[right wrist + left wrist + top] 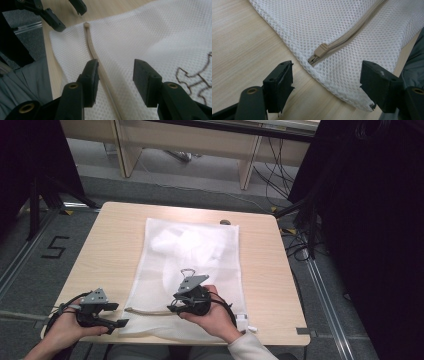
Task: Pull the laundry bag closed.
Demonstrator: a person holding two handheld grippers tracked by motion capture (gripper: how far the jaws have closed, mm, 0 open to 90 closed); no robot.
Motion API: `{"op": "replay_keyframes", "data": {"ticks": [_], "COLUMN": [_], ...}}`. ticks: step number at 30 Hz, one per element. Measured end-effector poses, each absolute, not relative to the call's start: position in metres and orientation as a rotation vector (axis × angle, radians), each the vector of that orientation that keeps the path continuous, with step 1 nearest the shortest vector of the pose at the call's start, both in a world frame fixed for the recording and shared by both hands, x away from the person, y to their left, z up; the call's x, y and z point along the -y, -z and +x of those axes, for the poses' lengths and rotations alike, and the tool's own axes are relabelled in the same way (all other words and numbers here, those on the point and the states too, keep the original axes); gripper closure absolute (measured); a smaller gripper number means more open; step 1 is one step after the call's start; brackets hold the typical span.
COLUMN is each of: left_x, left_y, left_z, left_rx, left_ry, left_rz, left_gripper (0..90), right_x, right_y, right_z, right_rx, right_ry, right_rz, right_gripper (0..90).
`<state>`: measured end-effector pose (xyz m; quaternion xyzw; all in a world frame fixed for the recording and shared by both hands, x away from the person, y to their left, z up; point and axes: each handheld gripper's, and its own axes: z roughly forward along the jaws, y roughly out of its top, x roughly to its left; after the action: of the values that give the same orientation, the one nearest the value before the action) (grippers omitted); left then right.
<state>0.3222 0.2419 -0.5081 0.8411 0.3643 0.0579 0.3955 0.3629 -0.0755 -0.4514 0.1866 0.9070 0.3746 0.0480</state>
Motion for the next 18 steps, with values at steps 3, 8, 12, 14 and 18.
{"op": "replay_keyframes", "data": {"ticks": [3,8,12,14,18], "left_x": [-0.242,-0.242,-0.242,-0.242,-0.242], "left_y": [0.508,0.508,0.508,0.508,0.508], "left_z": [0.322,0.322,0.322,0.322,0.322], "left_rx": [-0.928,-0.923,-0.930,-0.931,-0.932], "left_ry": [-0.140,-0.142,-0.146,-0.138,-0.141], "left_rz": [2.129,2.131,2.125,2.113,2.114], "left_gripper": [26.0,26.1,26.2,26.2,26.5], "right_x": [0.063,0.046,0.033,0.031,0.023], "right_y": [0.452,0.450,0.451,0.452,0.454], "right_z": [0.365,0.369,0.373,0.373,0.375], "right_rx": [-2.775,-2.784,-2.801,-2.805,-2.824], "right_ry": [-1.150,-1.147,-1.139,-1.140,-1.119], "right_rz": [0.527,0.525,0.515,0.513,0.518], "right_gripper": [58.3,59.1,61.2,61.7,65.1]}}
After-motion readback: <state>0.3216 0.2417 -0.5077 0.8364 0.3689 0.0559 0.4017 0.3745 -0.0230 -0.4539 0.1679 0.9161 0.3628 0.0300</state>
